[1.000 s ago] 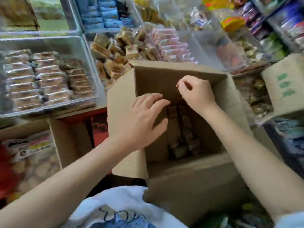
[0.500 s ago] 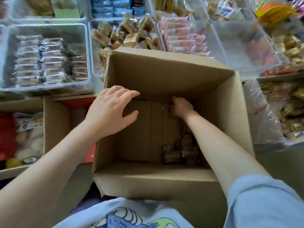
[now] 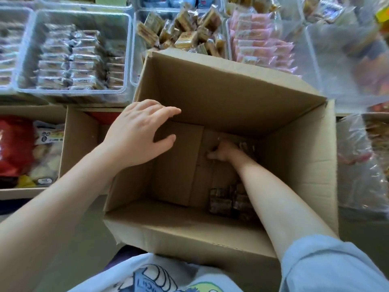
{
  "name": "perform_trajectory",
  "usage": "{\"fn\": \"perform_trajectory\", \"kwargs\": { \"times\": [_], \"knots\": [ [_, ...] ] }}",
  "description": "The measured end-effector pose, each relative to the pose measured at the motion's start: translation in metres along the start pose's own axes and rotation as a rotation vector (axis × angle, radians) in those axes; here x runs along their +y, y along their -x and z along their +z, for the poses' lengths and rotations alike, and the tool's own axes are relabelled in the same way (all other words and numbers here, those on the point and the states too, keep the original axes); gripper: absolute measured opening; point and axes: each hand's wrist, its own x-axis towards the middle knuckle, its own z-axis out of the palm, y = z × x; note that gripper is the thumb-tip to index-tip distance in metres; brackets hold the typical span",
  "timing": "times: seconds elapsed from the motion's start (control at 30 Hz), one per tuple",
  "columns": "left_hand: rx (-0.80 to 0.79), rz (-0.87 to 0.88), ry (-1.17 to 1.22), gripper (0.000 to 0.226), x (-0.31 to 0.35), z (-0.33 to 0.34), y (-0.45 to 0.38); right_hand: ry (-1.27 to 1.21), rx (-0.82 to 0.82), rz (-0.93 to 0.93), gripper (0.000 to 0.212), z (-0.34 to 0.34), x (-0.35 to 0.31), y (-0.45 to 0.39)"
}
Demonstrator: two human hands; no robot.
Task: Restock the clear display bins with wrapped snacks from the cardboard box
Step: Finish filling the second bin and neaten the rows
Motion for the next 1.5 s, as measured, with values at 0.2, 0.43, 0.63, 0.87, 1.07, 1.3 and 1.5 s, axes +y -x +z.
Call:
{"fn": "perform_trajectory", "kwargs": {
  "times": [0.2,0.43,0.63,0.87,1.07,1.3,1.5],
  "knots": [
    [0.035,0.034,0.038,0.061,0.002,-0.003,0.002,-0.725,-0.35,-0.122,0.053,-0.074,-0.044,0.079],
    [0.298,-0.069,0.671,0.058,0.002,-0.018,0.008,-0.972,-0.701,-0.609,0.061,-0.114,-0.116,0.163],
    [0.415,-0.215,1.027,0.024,-0.059,-0.055,0.019,-0.83,-0.259,-0.548,0.047,-0.125,-0.196,0.193],
    [0.34,-0.535,1.184,0.015,-0.168,-0.083,0.029,-0.261,0.177,-0.62,0.034,-0.104,-0.316,0.178],
    [0.279,-0.699,1.195,0.03,-0.263,-0.081,0.02,0.138,0.337,-0.739,0.039,-0.064,-0.42,0.128],
    [0.171,-0.558,0.713,0.086,-0.369,-0.029,0.009,0.074,0.558,-0.563,0.035,-0.066,-0.466,0.043],
    [-0.052,-0.414,0.018,0.079,-0.416,0.028,0.022,0.052,0.819,-0.391,0.035,-0.1,-0.502,-0.028]
  ]
}}
